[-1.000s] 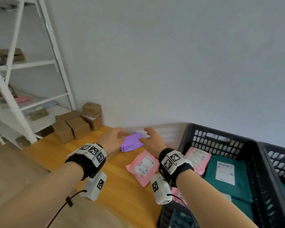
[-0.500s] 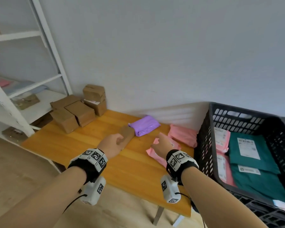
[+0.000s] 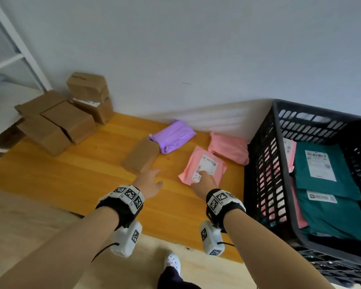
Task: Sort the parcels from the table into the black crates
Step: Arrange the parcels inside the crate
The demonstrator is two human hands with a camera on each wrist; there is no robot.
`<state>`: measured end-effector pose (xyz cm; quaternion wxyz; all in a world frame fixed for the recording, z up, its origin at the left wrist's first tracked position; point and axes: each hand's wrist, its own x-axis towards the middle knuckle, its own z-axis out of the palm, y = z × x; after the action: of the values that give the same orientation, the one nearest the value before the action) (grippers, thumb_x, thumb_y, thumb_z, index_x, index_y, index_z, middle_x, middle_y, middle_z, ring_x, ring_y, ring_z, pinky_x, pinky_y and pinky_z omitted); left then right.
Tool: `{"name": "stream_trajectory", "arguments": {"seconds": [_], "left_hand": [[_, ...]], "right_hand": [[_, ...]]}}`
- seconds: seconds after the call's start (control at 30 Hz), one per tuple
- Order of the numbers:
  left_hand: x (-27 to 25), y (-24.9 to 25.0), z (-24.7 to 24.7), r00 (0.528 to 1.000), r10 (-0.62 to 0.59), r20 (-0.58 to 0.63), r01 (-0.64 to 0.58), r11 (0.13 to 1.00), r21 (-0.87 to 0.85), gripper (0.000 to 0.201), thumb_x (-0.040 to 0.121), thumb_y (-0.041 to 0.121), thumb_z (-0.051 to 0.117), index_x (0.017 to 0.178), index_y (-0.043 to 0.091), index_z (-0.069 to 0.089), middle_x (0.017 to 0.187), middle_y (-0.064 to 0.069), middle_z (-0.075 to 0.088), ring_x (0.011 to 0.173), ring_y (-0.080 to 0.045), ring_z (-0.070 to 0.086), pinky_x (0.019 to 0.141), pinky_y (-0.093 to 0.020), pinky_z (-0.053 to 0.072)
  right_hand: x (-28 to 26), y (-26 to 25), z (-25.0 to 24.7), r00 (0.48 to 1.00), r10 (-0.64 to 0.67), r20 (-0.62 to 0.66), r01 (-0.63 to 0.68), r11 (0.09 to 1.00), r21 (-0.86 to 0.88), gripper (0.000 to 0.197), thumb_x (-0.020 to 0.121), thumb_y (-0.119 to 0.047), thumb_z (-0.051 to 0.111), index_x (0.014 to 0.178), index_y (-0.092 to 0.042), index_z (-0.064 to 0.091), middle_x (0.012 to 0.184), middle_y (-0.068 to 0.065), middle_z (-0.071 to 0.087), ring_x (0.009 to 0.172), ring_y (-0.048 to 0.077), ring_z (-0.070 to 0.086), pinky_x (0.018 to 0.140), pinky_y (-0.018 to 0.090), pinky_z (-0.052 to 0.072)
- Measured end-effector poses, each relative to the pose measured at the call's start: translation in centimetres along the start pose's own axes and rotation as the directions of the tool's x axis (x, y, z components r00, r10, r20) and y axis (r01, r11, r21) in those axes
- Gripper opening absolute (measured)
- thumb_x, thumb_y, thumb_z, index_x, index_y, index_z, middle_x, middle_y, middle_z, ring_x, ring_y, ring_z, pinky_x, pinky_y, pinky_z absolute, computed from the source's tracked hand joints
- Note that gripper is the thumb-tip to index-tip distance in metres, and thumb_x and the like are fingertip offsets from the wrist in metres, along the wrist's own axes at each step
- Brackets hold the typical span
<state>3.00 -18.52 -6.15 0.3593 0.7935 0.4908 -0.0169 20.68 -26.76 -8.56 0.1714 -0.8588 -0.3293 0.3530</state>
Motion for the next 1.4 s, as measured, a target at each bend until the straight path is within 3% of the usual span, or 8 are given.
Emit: {"name": "stream_trajectory", "arguments": {"seconds": [0.17,0.3,0.5,0.7,0.8,0.93,1.23,1.4], "left_hand": [[4.0,1.1,1.8,0.995,-0.011,0.103,0.011,1.0,-0.001,0.052,0.094,0.02,0.053,0.143,0.013,0.038,0.135,-0.013,0.05,0.118,-0.027,0.052,0.094,-0.029,0.042],[6.6,2.1,3.5,0.98,-0.028,0.197,0.03,1.0,-0.004,0.054,0.095,0.02,0.052,0.145,0.013,0.033,0.14,-0.011,0.046,0.123,-0.027,0.05,0.095,-0.029,0.041],[9.6,3.6,6.2,0.97,-0.036,0.242,0.052,0.997,-0.06,0.049,0.093,0.015,0.052,0.141,0.012,0.039,0.135,-0.011,0.052,0.12,-0.027,0.051,0.09,-0.026,0.04],[11.5,3.6,8.2,0.949,-0.095,0.301,0.123,0.99,-0.074,0.043,0.092,0.012,0.051,0.134,0.009,0.044,0.13,-0.012,0.055,0.117,-0.029,0.053,0.097,-0.036,0.043],[12.3,3.4,8.7,0.948,-0.131,0.289,0.16,0.984,-0.079,0.04,0.09,0.01,0.052,0.13,0.006,0.046,0.126,-0.013,0.056,0.114,-0.03,0.054,0.092,-0.034,0.044],[13.1,3.1,9.3,0.925,-0.209,0.317,0.264,0.954,-0.142,0.046,0.09,0.016,0.059,0.132,0.002,0.045,0.127,-0.014,0.056,0.113,-0.033,0.055,0.083,-0.032,0.044],[13.2,2.7,8.7,0.95,-0.213,0.227,0.293,0.858,-0.422,0.042,0.081,0.011,0.072,0.113,0.005,0.045,0.111,-0.018,0.059,0.096,-0.036,0.061,0.085,-0.043,0.051],[12.4,2.0,6.5,0.982,-0.135,0.135,0.183,0.871,-0.456,0.038,0.076,0.006,0.075,0.095,0.013,0.043,0.101,-0.017,0.061,0.092,-0.036,0.064,0.08,-0.051,0.054]], "right_hand": [[3.4,1.3,0.3,0.992,0.129,-0.003,-0.129,0.99,0.054,0.065,0.087,-0.019,0.055,0.146,-0.019,0.028,0.139,0.014,0.035,0.122,0.033,0.044,0.099,0.042,0.044],[5.5,2.8,0.4,0.969,0.243,0.037,-0.245,0.963,0.11,0.08,0.085,-0.019,0.06,0.151,-0.023,0.014,0.152,0.016,0.014,0.135,0.035,0.031,0.109,0.042,0.036],[7.8,4.9,0.5,0.951,0.307,0.03,-0.307,0.934,0.18,0.085,0.079,-0.013,0.066,0.147,-0.03,0.018,0.149,0.016,0.016,0.129,0.04,0.039,0.104,0.051,0.041],[9.4,6.6,1.5,0.958,0.285,0.027,-0.283,0.928,0.241,0.051,0.081,-0.006,0.063,0.122,-0.023,0.04,0.131,0.01,0.043,0.101,0.023,0.059,0.075,0.027,0.055],[9.5,6.5,1.7,0.96,0.281,0.013,-0.275,0.927,0.254,0.043,0.082,-0.006,0.06,0.118,-0.022,0.044,0.122,0.009,0.052,0.099,0.021,0.059,0.086,0.032,0.055],[10.0,6.2,1.9,0.97,0.241,-0.023,-0.233,0.957,0.171,0.054,0.083,-0.015,0.062,0.133,-0.01,0.041,0.13,0.014,0.05,0.117,0.03,0.05,0.1,0.037,0.043],[8.8,4.4,1.5,0.978,0.205,-0.031,-0.193,0.953,0.233,0.044,0.09,-0.013,0.058,0.131,-0.004,0.046,0.128,0.016,0.055,0.117,0.03,0.053,0.099,0.039,0.044],[7.5,2.5,1.8,0.981,0.192,-0.02,-0.172,0.919,0.355,0.049,0.09,-0.012,0.059,0.137,-0.013,0.043,0.128,0.01,0.058,0.114,0.024,0.057,0.089,0.026,0.049]]}}
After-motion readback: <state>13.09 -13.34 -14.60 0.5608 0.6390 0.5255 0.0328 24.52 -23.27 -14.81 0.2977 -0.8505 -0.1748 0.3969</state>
